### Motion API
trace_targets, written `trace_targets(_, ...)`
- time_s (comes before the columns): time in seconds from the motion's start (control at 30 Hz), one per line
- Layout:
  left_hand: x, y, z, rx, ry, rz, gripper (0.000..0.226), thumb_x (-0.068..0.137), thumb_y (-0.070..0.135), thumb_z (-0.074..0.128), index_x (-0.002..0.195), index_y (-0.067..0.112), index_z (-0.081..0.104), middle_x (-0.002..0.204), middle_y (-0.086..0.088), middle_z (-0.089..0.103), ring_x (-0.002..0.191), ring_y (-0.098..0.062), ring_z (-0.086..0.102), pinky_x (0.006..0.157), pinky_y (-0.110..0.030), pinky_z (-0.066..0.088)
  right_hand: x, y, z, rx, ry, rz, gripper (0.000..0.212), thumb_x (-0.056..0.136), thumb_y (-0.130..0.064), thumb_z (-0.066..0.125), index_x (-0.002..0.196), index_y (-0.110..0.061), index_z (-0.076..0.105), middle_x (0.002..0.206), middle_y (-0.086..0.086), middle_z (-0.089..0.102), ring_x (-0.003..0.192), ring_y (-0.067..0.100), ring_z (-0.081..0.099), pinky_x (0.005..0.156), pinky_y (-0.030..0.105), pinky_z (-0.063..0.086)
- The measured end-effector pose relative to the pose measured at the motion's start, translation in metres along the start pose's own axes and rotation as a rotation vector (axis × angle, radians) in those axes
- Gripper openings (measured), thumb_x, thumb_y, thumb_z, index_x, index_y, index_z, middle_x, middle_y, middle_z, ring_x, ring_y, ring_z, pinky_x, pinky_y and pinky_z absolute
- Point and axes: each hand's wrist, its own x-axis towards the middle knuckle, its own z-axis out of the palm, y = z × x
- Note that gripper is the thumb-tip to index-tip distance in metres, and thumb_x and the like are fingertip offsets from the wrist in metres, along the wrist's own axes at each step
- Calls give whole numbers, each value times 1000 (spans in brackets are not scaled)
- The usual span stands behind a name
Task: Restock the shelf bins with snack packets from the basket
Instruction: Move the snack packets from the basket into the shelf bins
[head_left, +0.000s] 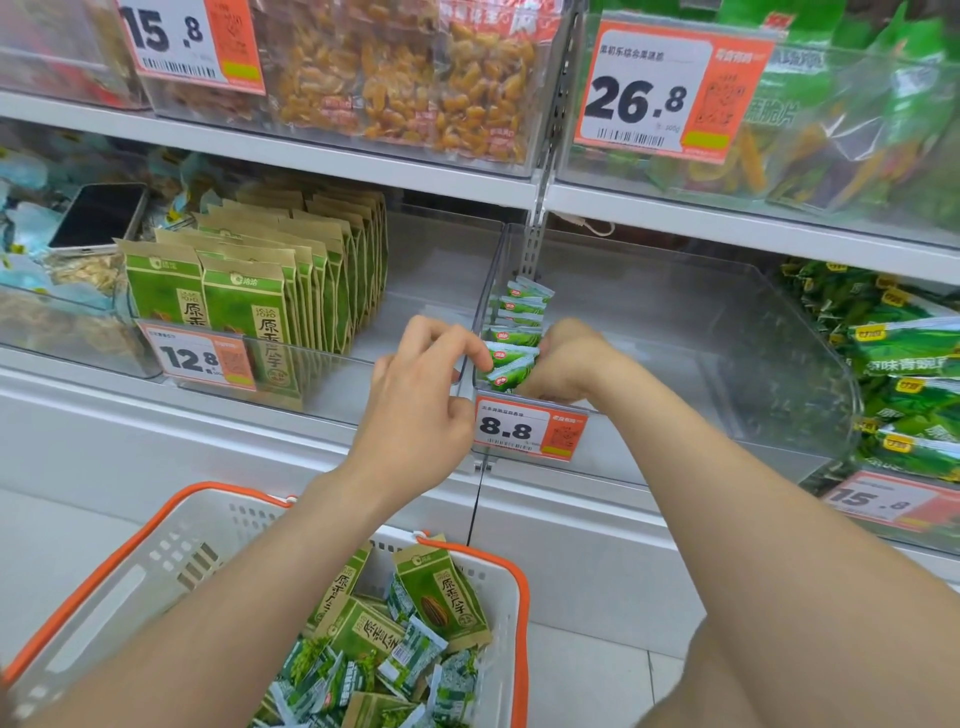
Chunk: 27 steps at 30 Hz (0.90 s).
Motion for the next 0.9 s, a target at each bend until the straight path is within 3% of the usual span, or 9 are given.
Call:
trace_targets(0.13, -1, -2, -1, -12, -14, 13, 54, 73, -7, 52, 105, 36, 57, 113, 14, 41, 97, -13, 55, 90, -50, 50, -3, 0, 0, 48, -98, 31, 31, 79, -20, 85, 95, -11, 61, 88, 7, 68, 75, 24, 66, 69, 31, 55)
trace_targets(0.23, -2, -3, -1, -17, -21, 13, 54, 74, -7, 52, 104, 38, 56, 114, 13, 41, 98, -16, 56, 88, -49, 51, -8, 0, -2, 27, -154, 11, 23, 86, -16, 79, 89, -13, 57, 89, 6, 68, 96, 26, 73, 90, 41, 61)
trace_targets(0.3, -2, -4, -2, -25, -29, 3, 55, 75, -7, 52, 104, 39, 56, 115, 13, 41, 100, -20, 56, 85, -49, 52, -3, 2, 1, 10, -146, 9, 30, 84, -17, 81, 103, -11, 59, 97, 7, 69, 97, 27, 72, 86, 41, 61)
trace_targets(0.4, -3, -5, -2, -24, -34, 10, 55, 76, -6, 52, 105, 40, 55, 116, 14, 41, 101, -23, 56, 82, -49, 52, 8, 3, 3, -4, -49, 5, 62, 71, -30, 92, 121, -10, 60, 112, 7, 68, 98, 26, 68, 76, 32, 54)
trace_targets(0.47, -2, -5, -2, -23, -35, 16, 55, 75, -6, 52, 104, 41, 54, 116, 14, 41, 100, -23, 57, 83, -49, 52, 13, 5, 5, 13, -14, -21, 92, 67, -33, 96, 142, -8, 48, 129, 9, 61, 114, 29, 63, 84, 31, 50)
trace_targets(0.53, -2, -5, -2, -20, -35, 13, 55, 76, -6, 53, 104, 40, 54, 116, 14, 41, 101, -23, 57, 83, -49, 52, 15, 9, 8, 4, -26, -88, 113, 74, -30, 91, 161, -16, 20, 147, 12, 50, 129, 34, 55, 90, 33, 47)
trace_targets(0.67, -3, -4, -2, -16, -28, 24, 53, 76, -6, 54, 104, 39, 56, 115, 13, 41, 100, -20, 57, 82, -48, 52, 18, 13, 10, -198, -77, -249, 98, 87, -37, 78, 164, -31, 18, 158, 9, 45, 137, 32, 51, 105, 39, 47)
trace_targets(0.8, -3, -4, 0, -6, -25, 34, 52, 75, -5, 54, 103, 39, 56, 115, 13, 40, 97, -22, 57, 82, -50, 52, 17, 13, 7, -270, -261, -226, 103, 94, -47, 68, 162, -46, -10, 166, 11, 32, 141, 34, 48, 108, 45, 46)
trace_targets(0.9, -3, -5, 1, 0, -30, 28, 53, 75, -5, 54, 104, 39, 56, 115, 13, 40, 98, -23, 57, 82, -50, 52, 15, 16, 5, -215, -271, -220, 104, 96, -46, 66, 160, -49, -15, 167, 12, 31, 137, 34, 51, 107, 45, 47)
